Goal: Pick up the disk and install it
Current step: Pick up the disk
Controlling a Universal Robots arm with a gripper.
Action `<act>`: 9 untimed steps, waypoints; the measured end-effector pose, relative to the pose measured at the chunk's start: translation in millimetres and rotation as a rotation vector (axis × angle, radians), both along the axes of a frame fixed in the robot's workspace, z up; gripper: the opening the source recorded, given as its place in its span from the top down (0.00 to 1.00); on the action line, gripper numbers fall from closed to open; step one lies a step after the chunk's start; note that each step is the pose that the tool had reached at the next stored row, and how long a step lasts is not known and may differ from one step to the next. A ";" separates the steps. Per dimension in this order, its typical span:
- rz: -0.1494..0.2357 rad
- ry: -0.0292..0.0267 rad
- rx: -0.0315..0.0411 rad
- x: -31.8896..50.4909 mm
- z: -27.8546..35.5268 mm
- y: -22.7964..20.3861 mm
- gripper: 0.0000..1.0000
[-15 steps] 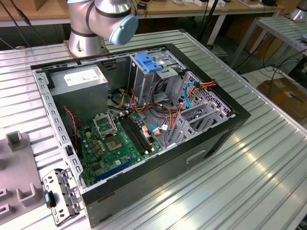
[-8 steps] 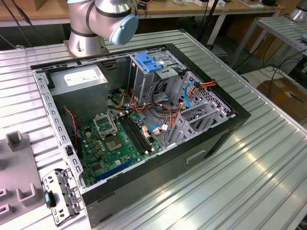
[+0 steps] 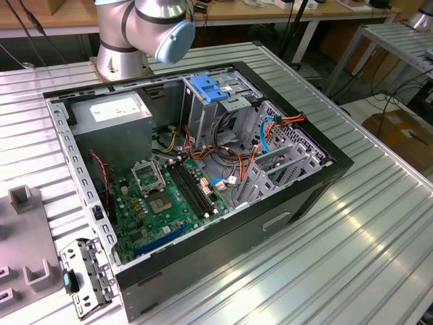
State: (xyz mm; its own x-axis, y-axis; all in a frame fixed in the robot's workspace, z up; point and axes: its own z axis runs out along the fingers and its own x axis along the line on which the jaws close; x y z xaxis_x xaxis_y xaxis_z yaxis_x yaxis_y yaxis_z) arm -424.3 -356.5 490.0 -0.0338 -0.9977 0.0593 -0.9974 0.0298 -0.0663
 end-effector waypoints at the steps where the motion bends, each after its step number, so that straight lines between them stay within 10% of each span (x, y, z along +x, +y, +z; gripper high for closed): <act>1: 0.000 0.0000 0.0000 2.2 0.3 0.0 0.63; 9: 0.000 0.0000 0.0000 18.0 3.4 0.0 0.63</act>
